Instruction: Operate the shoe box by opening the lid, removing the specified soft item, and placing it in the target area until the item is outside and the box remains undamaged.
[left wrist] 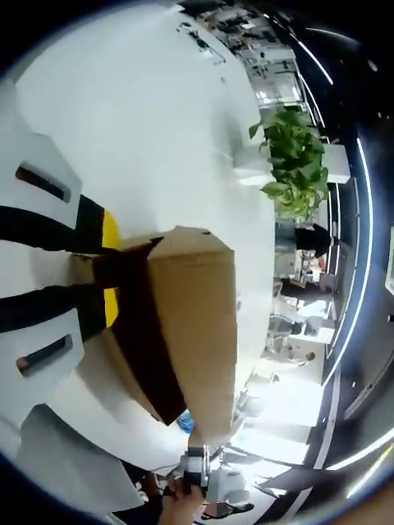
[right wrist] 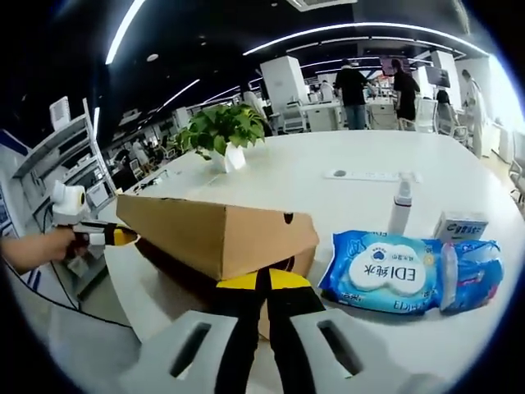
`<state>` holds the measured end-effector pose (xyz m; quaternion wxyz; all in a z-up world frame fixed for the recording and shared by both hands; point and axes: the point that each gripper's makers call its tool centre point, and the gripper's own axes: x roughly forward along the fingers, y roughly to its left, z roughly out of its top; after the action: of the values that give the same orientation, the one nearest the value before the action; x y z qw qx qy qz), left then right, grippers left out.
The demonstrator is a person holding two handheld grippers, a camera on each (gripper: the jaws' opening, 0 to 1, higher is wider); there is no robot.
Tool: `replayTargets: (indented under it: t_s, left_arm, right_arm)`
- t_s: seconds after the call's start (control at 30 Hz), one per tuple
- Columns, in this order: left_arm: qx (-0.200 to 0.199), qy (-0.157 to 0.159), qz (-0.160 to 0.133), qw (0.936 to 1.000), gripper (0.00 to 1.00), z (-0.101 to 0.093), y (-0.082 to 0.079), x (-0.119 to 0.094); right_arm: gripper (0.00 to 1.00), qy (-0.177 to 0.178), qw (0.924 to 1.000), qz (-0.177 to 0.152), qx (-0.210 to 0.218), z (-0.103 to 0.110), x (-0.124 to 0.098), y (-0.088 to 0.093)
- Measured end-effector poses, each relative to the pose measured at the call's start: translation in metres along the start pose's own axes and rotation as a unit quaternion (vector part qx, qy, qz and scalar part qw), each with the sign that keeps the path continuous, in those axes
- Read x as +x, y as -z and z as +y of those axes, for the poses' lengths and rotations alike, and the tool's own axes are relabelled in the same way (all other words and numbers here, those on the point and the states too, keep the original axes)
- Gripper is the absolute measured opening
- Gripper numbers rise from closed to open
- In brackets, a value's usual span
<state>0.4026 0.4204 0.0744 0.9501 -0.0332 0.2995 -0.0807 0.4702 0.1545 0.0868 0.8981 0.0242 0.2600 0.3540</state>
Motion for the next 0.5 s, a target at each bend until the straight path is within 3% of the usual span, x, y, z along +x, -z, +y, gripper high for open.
replayTargets:
  t_s: [0.5]
  left_arm:
    - [0.055,0.022,-0.006,0.9982,0.26,-0.008,0.002,-0.004]
  right_arm:
    - [0.11,-0.026,0.9970,0.015,-0.072,0.013,-0.008,0.022]
